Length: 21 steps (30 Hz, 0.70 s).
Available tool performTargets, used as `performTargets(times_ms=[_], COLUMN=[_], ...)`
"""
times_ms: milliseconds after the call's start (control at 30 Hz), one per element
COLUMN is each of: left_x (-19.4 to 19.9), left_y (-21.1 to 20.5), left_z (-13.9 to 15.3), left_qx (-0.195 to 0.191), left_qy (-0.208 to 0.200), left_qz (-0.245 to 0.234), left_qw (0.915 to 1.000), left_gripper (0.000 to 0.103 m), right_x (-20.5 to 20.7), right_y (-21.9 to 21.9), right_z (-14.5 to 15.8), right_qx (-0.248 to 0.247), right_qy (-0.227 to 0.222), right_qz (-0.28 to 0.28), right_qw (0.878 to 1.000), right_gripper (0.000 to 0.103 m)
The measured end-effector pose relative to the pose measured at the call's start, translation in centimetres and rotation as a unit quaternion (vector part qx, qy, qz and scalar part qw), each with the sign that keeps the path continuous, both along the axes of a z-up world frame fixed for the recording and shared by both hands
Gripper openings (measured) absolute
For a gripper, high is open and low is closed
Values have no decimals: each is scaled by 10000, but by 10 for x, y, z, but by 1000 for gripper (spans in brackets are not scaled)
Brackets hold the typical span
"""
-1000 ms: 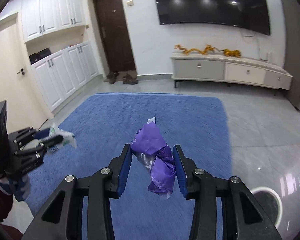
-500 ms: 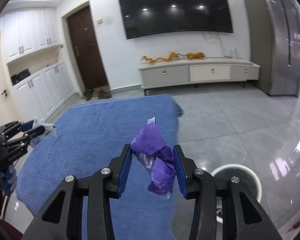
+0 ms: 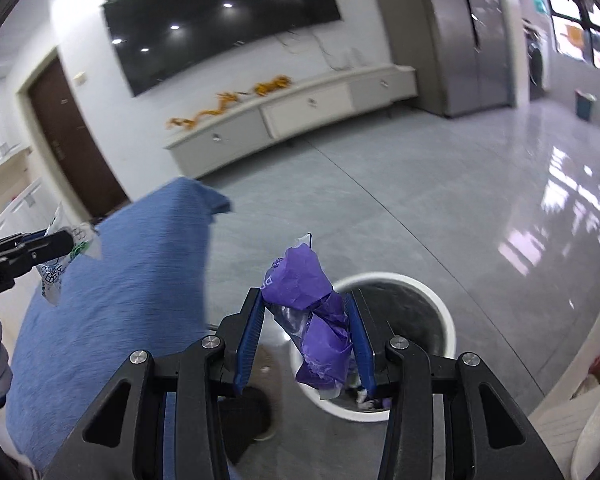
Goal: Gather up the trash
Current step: 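Carry the white bag and purple glove over the trash bin, then open both tools to drop the bag and glove into the bin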
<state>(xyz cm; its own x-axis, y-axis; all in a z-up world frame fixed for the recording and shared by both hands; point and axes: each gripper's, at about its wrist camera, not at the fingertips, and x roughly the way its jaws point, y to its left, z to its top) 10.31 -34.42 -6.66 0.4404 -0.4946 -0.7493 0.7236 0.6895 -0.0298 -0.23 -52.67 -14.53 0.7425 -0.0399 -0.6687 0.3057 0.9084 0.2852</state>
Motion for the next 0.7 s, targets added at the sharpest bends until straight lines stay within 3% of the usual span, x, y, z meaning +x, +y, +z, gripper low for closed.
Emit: performTargets(times_ms=[267, 333, 367, 400, 433, 567, 700], left_x=[28, 30, 32, 32, 30, 25, 17], left_y=[-82, -95, -101, -105, -103, -105, -86], left_z=[-45, -54, -56, -59, -60, -55, -39], left_qx=[-235, -207, -199, -212, -240, -300, -415], left_qy=[700, 732, 745, 756, 745, 722, 570], left_qz=[-235, -284, -299, -318, -318, -356, -238], left_qw=[9970, 9967, 9966, 9964, 9964, 9963, 9972], left_gripper=[34, 39, 51, 61, 62, 62, 62], right_x=[34, 38, 40, 39, 41, 38, 32], right_y=[-45, -50, -54, -55, -57, -58, -51], right_z=[-49, -60, -66, -70, -73, -79, -64], right_qx=[190, 209, 191, 186, 200, 142, 17], right_qy=[437, 550, 612, 659, 702, 848, 781], right_qz=[-397, -470, -503, -514, -517, -601, -631], right_qw=[9981, 9972, 9967, 9963, 9960, 9945, 9949], right_gripper=[45, 45, 45, 48, 55, 57, 57])
